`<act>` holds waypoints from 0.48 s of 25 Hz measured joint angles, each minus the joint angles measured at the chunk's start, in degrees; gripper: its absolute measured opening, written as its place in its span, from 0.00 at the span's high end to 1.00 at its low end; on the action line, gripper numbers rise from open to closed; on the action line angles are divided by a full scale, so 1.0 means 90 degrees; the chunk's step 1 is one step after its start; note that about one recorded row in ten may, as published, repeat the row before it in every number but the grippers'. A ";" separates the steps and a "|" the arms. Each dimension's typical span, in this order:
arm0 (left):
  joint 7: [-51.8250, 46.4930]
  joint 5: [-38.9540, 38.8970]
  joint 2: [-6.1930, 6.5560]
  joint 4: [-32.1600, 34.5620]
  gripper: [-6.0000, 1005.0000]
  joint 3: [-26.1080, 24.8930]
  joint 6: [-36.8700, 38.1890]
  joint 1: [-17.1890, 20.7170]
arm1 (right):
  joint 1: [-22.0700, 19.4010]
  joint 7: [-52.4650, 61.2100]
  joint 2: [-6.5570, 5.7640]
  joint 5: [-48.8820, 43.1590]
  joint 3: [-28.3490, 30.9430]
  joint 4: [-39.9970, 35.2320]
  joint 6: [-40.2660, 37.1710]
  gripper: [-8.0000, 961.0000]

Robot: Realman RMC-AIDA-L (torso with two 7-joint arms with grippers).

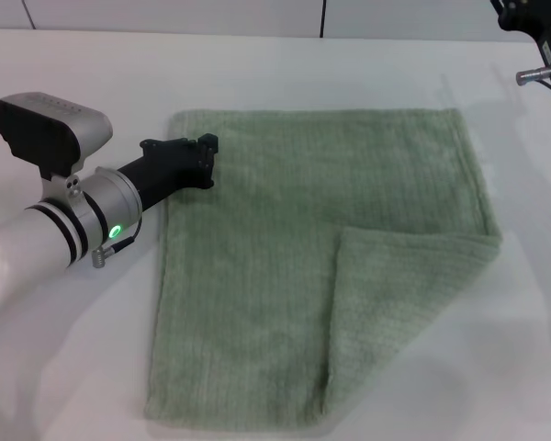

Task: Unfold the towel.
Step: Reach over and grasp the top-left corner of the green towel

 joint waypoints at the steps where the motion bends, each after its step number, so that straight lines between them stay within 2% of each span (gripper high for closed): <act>1: -0.0015 0.0000 0.0000 0.0001 0.98 0.0004 -0.0022 -0.0011 | 0.0003 0.0000 -0.0001 0.0000 0.0000 0.0000 0.0000 0.18; 12: -0.0087 0.0004 0.0011 0.0003 1.00 0.0041 -0.0202 -0.0042 | 0.0031 0.0017 -0.0011 0.0000 -0.0008 -0.0181 0.0210 0.18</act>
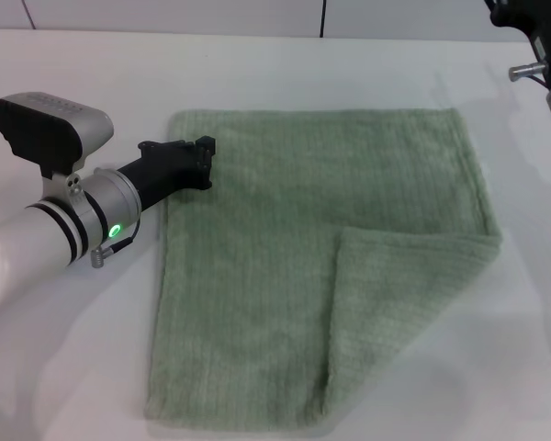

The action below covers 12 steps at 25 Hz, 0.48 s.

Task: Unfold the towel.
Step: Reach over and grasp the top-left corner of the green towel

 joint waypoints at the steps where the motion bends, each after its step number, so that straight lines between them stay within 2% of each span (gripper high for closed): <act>1: 0.0000 0.0000 0.0002 0.0000 0.99 0.0000 -0.0010 0.0000 | 0.0001 0.0007 -0.0007 0.0000 -0.0001 -0.0114 0.0120 0.18; 8: 0.0000 0.0001 0.0018 0.0000 0.99 0.0001 -0.0028 -0.0009 | -0.0065 -0.0046 -0.0077 -0.0059 0.0064 -0.1348 0.1722 0.18; 12: 0.0000 0.0001 0.0019 0.0000 0.99 0.0000 -0.0029 -0.0010 | -0.0140 -0.0070 -0.0094 -0.0453 0.0392 -0.2131 0.2869 0.18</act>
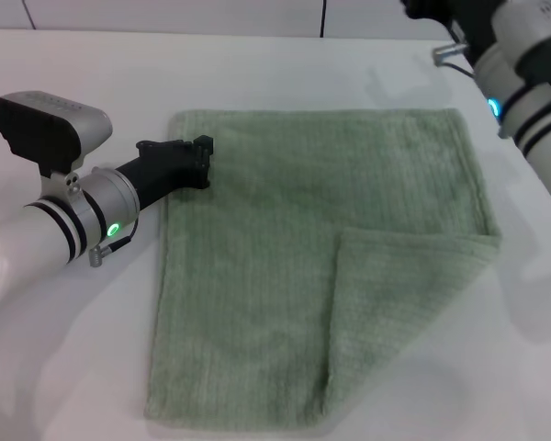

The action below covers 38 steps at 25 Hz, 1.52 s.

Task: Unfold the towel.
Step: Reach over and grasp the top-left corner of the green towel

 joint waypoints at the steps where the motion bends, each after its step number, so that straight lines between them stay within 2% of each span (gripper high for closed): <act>1: 0.0000 0.0000 0.0000 0.0000 0.99 0.0000 0.0000 0.0000 | -0.0040 -0.0001 0.0000 -0.0118 0.0132 -0.0253 0.0344 0.18; 12: 0.0001 0.0000 -0.0001 -0.0012 0.99 0.0000 -0.0001 0.0000 | -0.0108 -0.0010 -0.0012 -0.0620 0.1319 -0.2685 0.4444 0.18; 16: 0.0013 0.0003 -0.0001 -0.0045 0.99 0.0059 -0.0141 -0.0021 | -0.0010 -0.0068 -0.0013 -0.0623 0.1617 -0.3314 0.5622 0.18; 24: 0.0003 0.0049 -0.0010 -0.0019 0.99 0.0202 -0.0270 -0.0066 | 0.0059 -0.0173 -0.0019 -0.0630 0.1819 -0.3954 0.6553 0.18; 32: 0.0000 0.0049 -0.0011 -0.0011 0.99 0.0205 -0.0271 -0.0068 | 0.0258 -0.0235 -0.0023 -0.0631 0.1835 -0.4064 0.7197 0.18; 38: -0.0007 0.0048 -0.0010 -0.0009 0.99 0.0205 -0.0270 -0.0068 | 0.0567 -0.0240 -0.0018 -0.0626 0.2011 -0.4116 0.8241 0.18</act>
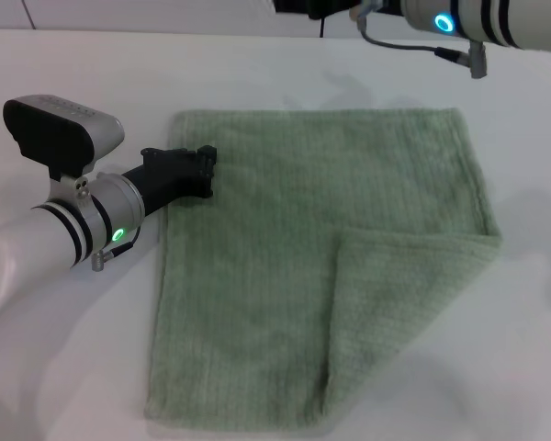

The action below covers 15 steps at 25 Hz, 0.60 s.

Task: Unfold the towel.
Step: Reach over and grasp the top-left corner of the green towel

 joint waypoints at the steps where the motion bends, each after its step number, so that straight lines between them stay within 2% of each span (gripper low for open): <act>1: -0.0001 0.0000 0.0000 0.0000 0.99 0.0000 0.0000 0.0000 | 0.0056 0.0000 0.0002 0.0002 0.0052 -0.0019 0.0210 0.18; 5: -0.0002 0.0000 0.0000 -0.0016 0.99 0.0000 -0.0036 0.0002 | 0.0184 0.0000 0.0004 0.0027 0.0327 -0.0154 0.1007 0.18; 9: -0.0003 0.0000 0.0000 0.0003 0.99 0.0000 -0.0059 0.0024 | 0.0244 -0.0003 0.0006 0.0034 0.0418 -0.0234 0.1401 0.18; 15: -0.0007 0.0002 0.0008 0.0003 0.99 0.0005 -0.0064 0.0013 | 0.0591 -0.0008 0.0001 0.0016 0.0487 -0.0240 0.2332 0.18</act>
